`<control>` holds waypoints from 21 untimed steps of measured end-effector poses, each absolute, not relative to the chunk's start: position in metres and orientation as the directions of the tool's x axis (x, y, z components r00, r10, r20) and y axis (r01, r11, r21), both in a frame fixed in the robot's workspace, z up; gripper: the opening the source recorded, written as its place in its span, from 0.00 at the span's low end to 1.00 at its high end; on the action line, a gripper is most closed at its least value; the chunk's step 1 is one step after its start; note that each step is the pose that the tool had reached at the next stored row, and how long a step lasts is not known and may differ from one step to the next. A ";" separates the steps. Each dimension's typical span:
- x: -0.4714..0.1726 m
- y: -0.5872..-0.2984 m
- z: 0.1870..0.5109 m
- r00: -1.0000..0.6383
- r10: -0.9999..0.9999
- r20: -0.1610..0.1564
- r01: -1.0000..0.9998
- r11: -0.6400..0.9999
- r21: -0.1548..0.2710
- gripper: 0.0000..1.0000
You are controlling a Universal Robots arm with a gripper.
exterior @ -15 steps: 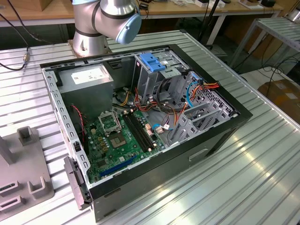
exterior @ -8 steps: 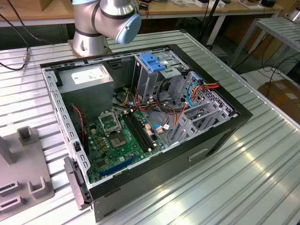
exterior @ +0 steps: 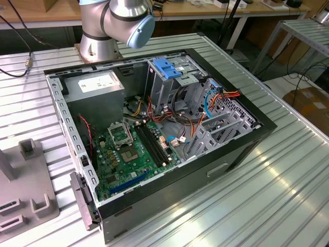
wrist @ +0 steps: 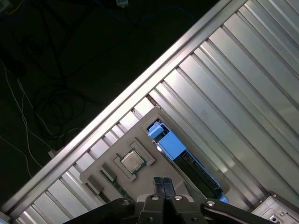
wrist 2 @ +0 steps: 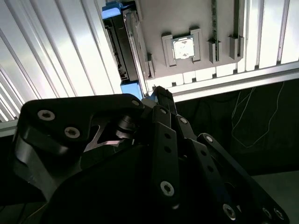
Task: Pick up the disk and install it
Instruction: 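Pick up the disk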
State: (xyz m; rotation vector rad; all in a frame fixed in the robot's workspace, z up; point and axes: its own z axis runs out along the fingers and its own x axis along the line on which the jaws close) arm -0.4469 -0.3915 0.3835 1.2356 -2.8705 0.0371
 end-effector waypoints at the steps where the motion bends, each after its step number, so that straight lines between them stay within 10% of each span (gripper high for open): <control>1: -0.447 -0.392 0.383 -0.687 -0.726 0.024 -0.726 0.687 -0.015 0.10; 21: -0.447 -0.391 0.379 -0.522 -0.853 0.019 -0.853 0.522 -0.018 0.11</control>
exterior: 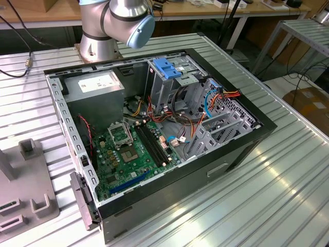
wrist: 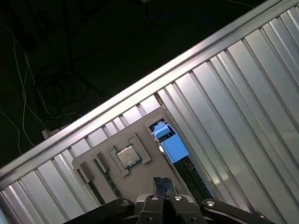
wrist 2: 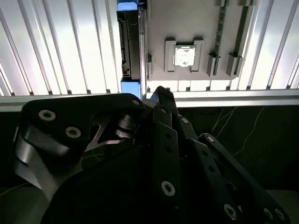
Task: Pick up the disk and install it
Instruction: 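Pick up the disk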
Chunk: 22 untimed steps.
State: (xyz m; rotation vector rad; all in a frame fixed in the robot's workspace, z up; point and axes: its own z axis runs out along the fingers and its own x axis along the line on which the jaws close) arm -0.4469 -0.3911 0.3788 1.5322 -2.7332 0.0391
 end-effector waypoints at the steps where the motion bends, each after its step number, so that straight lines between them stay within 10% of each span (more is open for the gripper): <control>1: -0.447 -0.391 0.378 -0.500 -0.866 0.019 -0.866 0.500 -0.019 0.16; 7: -0.447 -0.391 0.373 -0.382 -0.924 0.018 -0.924 0.382 -0.019 0.48; 22: -0.447 -0.385 0.363 -0.185 -0.983 0.015 -0.983 0.185 -0.019 0.48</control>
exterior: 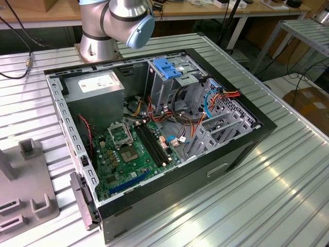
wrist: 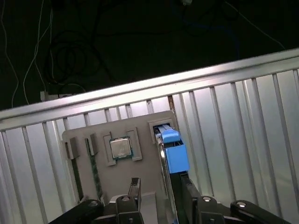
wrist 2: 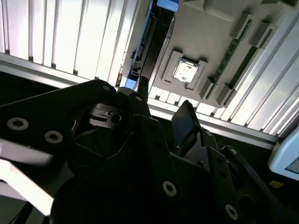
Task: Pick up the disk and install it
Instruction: 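Pick up the disk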
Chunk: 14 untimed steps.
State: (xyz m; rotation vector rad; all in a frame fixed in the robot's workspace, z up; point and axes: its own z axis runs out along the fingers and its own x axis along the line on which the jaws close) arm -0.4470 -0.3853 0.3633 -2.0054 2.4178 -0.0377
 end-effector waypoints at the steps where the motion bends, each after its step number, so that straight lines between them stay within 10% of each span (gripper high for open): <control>1: -0.447 -0.385 0.362 -0.160 -0.987 0.015 -0.987 0.160 -0.018 0.48; 14: -0.459 -0.374 0.349 -0.144 -0.990 0.011 -0.989 0.144 -0.017 0.48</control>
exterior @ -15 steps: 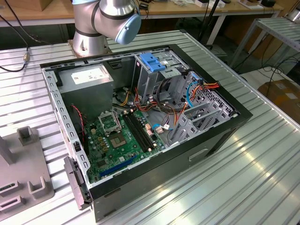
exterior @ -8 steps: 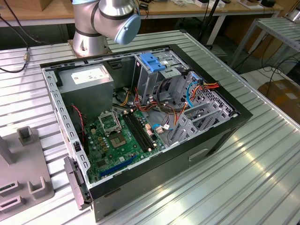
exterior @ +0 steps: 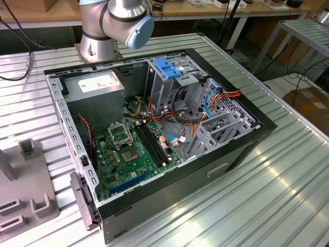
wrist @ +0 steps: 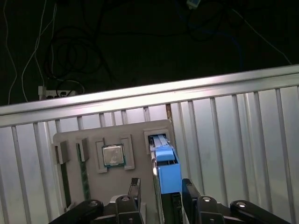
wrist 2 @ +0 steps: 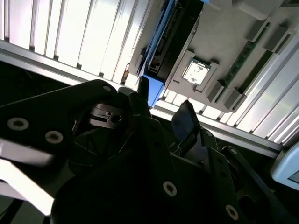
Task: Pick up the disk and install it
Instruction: 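Pick up the disk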
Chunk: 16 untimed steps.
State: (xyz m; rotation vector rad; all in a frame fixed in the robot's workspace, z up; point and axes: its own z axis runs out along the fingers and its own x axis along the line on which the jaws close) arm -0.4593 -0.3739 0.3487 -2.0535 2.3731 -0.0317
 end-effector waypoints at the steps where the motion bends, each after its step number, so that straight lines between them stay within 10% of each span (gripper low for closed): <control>1: -0.459 -0.374 0.348 -0.144 -0.990 0.011 -0.989 0.144 -0.018 0.48; 16: -0.461 -0.373 0.327 -0.143 -0.990 0.010 -0.990 0.142 -0.017 0.62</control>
